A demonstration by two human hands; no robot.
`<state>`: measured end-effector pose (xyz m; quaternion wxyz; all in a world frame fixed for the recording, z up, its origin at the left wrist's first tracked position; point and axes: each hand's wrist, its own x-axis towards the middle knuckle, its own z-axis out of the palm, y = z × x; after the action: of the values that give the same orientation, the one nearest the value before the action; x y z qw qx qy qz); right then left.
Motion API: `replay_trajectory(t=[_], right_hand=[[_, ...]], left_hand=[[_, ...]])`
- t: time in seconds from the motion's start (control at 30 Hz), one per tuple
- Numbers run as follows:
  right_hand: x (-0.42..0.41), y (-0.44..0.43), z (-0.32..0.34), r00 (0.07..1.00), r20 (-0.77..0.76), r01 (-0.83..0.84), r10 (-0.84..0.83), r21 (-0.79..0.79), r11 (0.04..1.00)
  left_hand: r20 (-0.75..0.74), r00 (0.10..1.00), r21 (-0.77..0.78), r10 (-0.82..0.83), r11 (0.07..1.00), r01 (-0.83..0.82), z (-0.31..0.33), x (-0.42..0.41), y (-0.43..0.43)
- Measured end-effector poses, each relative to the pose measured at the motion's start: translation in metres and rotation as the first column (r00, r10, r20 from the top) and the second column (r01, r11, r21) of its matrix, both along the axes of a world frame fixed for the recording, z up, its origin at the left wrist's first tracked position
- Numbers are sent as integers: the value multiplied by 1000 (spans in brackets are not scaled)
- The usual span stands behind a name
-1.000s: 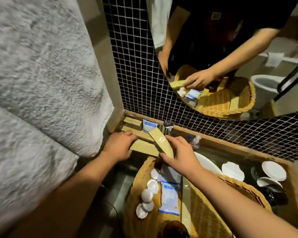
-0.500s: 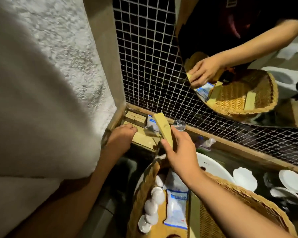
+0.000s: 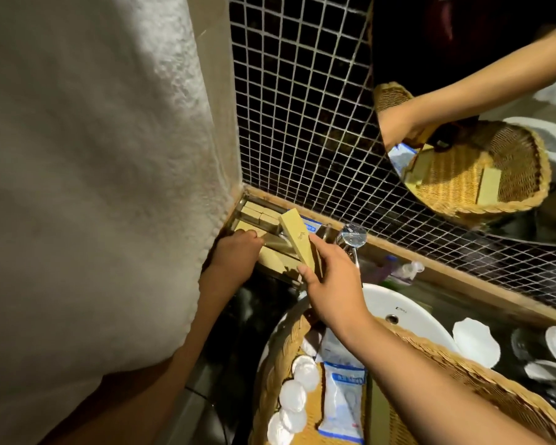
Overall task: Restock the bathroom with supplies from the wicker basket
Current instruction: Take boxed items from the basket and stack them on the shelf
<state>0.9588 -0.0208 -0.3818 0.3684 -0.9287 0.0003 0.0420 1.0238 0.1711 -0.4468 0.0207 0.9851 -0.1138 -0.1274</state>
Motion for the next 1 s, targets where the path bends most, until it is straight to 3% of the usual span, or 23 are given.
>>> replay_trajectory(t=[0.17,0.57,0.7,1.0], right_hand=[[7,11,-4,1000,1,-4,4,43,999],[23,28,-26,998,-61,-12,12,-7,1000],[24,31,-30,996,-82,-24,21,-40,999],[32,38,-40,992,-117,-58,43,-130,990]], left_hand=[[-45,999,31,2,1000,0,-13,2,7],[18,995,10,-99,995,99,-27,16,11],[71,992,-93,-101,990,107,-33,0,19],[54,982,-60,-179,982,182,-50,-43,14]])
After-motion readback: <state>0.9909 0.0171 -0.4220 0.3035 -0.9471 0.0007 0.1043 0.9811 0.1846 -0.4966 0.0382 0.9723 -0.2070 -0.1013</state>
